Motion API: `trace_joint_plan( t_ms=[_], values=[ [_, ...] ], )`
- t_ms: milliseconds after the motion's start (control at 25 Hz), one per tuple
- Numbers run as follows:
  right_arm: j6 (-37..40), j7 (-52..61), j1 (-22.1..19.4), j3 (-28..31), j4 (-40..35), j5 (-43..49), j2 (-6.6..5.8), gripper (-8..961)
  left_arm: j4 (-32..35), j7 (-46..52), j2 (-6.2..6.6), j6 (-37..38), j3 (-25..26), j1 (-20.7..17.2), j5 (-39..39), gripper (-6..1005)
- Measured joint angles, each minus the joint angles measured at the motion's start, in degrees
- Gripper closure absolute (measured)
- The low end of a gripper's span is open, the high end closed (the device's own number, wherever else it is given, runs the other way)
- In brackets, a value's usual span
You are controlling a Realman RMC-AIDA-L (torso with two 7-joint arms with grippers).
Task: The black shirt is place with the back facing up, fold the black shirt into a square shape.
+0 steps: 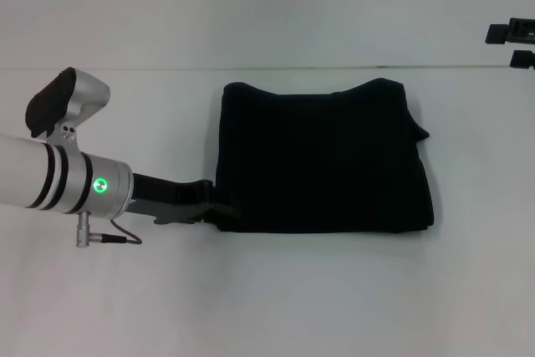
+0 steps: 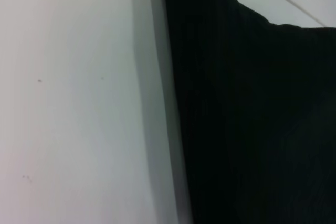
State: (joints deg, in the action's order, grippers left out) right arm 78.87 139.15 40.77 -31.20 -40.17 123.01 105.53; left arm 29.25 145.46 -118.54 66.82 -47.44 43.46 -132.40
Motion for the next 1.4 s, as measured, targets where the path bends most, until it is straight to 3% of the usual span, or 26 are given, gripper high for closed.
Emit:
trace_joint_plan(
  t_ms=[160,240,480,680,840,1080,1400],
  values=[
    [0.0,0.0,0.0,0.0,0.1,0.1,-0.05,76,0.0,0.0,-0.02,0.0,0.5,0.0,0.2,438],
    [0.0,0.0,0.0,0.0,0.1,0.0,-0.06,76,-0.1,0.0,-0.05,0.0,0.3,0.0,0.1,669],
    [0.0,0.0,0.0,0.0,0.3,0.0,-0.12,76,-0.2,0.1,-0.14,0.6,0.2,-0.1,-0.1,874],
    [0.1,0.4,-0.2,0.0,0.4,0.0,-0.28,77,0.0,0.0,-0.07,1.7,0.5,-0.6,0.1,959],
    [0.2,0.6,-0.2,0.0,0.4,0.1,-0.28,77,0.4,-0.2,0.22,3.6,0.6,-1.2,0.0,959],
    [0.2,0.7,-0.3,0.0,0.6,0.3,-0.26,77,5.8,0.6,0.53,8.4,2.0,-6.1,-0.4,960],
    [0.2,0.7,-0.2,0.0,0.6,0.1,-0.17,77,5.6,0.2,1.12,9.9,2.9,-6.0,-0.9,943]
  ],
)
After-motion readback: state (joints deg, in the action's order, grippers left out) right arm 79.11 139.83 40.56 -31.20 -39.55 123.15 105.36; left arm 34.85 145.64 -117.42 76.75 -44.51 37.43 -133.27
